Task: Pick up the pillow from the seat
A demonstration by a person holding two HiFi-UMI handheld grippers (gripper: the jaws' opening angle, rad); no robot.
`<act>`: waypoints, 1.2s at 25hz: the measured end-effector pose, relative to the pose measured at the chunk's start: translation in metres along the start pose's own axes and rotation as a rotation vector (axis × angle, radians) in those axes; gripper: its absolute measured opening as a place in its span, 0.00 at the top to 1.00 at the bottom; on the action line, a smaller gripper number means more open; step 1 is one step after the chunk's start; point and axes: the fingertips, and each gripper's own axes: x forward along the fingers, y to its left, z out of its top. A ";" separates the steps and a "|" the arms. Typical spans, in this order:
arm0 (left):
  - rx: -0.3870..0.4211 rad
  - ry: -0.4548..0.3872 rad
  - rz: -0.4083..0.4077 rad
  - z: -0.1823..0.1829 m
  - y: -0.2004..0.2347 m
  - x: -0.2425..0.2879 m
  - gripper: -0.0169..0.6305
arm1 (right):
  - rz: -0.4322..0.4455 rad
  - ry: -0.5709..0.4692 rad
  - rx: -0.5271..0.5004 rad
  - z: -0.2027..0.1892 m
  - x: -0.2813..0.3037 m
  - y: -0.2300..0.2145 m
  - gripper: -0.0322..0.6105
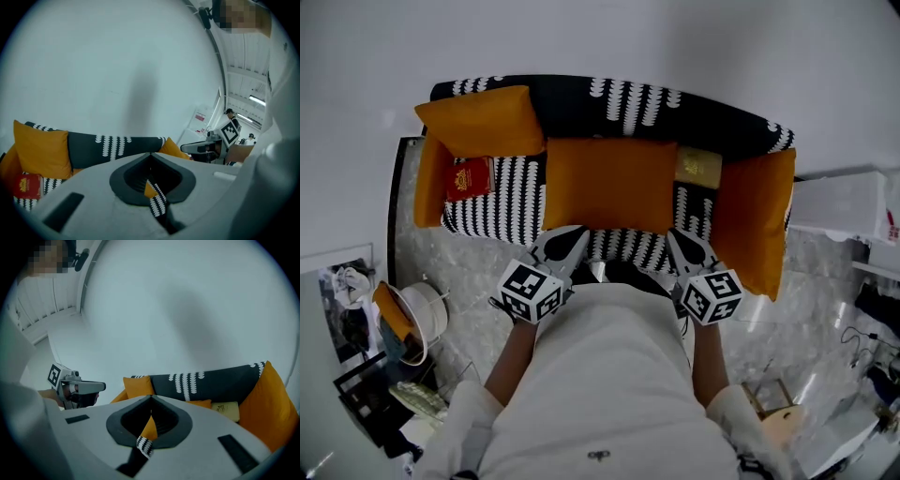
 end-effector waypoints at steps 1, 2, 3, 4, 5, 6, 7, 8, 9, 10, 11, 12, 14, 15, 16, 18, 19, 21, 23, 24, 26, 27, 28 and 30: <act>-0.003 0.004 0.006 0.000 0.000 0.001 0.96 | 0.003 0.005 0.003 0.000 0.002 -0.003 0.94; -0.005 0.010 0.013 0.000 0.001 0.001 0.96 | 0.006 0.009 0.006 -0.001 0.004 -0.005 0.94; -0.007 0.015 0.019 -0.001 0.001 0.002 0.96 | 0.009 0.015 0.009 -0.002 0.006 -0.007 0.94; -0.010 0.020 0.025 -0.001 0.002 0.002 0.96 | 0.013 0.020 0.013 -0.003 0.007 -0.009 0.94; -0.014 0.024 0.029 -0.002 0.003 0.002 0.96 | 0.020 0.024 0.018 -0.004 0.009 -0.010 0.94; -0.020 0.027 0.032 -0.002 0.004 0.001 0.96 | 0.025 0.028 0.022 -0.005 0.011 -0.011 0.94; -0.026 0.028 0.033 -0.003 0.005 0.001 0.96 | 0.029 0.032 0.025 -0.005 0.013 -0.012 0.94; -0.034 0.029 0.033 -0.004 0.006 0.001 0.96 | 0.030 0.038 0.027 -0.006 0.015 -0.012 0.94; -0.043 0.030 0.035 -0.005 0.008 0.001 0.96 | 0.029 0.045 0.028 -0.007 0.018 -0.013 0.94; -0.052 0.033 0.038 -0.006 0.011 0.002 0.96 | 0.026 0.053 0.029 -0.008 0.021 -0.015 0.94; -0.059 0.038 0.043 -0.008 0.013 0.003 0.96 | 0.023 0.062 0.032 -0.010 0.024 -0.016 0.94; -0.065 0.045 0.051 -0.011 0.017 0.004 0.96 | 0.019 0.072 0.036 -0.013 0.027 -0.018 0.94; -0.075 0.060 0.065 -0.016 0.025 0.008 0.96 | 0.010 0.095 0.046 -0.019 0.033 -0.023 0.94; -0.079 0.066 0.071 -0.019 0.030 0.010 0.96 | 0.006 0.107 0.049 -0.022 0.036 -0.026 0.94; -0.081 0.074 0.075 -0.022 0.036 0.013 0.96 | 0.004 0.118 0.051 -0.025 0.039 -0.029 0.94; -0.078 0.100 0.071 -0.032 0.045 0.018 0.96 | 0.006 0.130 0.051 -0.031 0.046 -0.033 0.94; -0.070 0.119 0.061 -0.038 0.049 0.021 0.96 | 0.009 0.130 0.048 -0.034 0.049 -0.036 0.94; -0.043 0.164 0.040 -0.050 0.058 0.030 0.96 | 0.009 0.135 0.037 -0.038 0.056 -0.044 0.94; -0.025 0.198 0.031 -0.061 0.070 0.038 0.96 | 0.000 0.151 0.030 -0.044 0.064 -0.054 0.94; -0.028 0.208 0.032 -0.065 0.076 0.042 0.96 | -0.006 0.163 0.028 -0.048 0.068 -0.059 0.94; -0.044 0.217 0.036 -0.073 0.090 0.049 0.96 | -0.016 0.187 0.026 -0.055 0.077 -0.067 0.94; -0.054 0.220 0.040 -0.076 0.097 0.052 0.95 | -0.019 0.198 0.027 -0.058 0.081 -0.070 0.94; -0.066 0.225 0.044 -0.081 0.103 0.054 0.95 | -0.023 0.208 0.029 -0.062 0.085 -0.072 0.94; -0.089 0.235 0.051 -0.091 0.116 0.059 0.95 | -0.029 0.229 0.033 -0.071 0.092 -0.076 0.94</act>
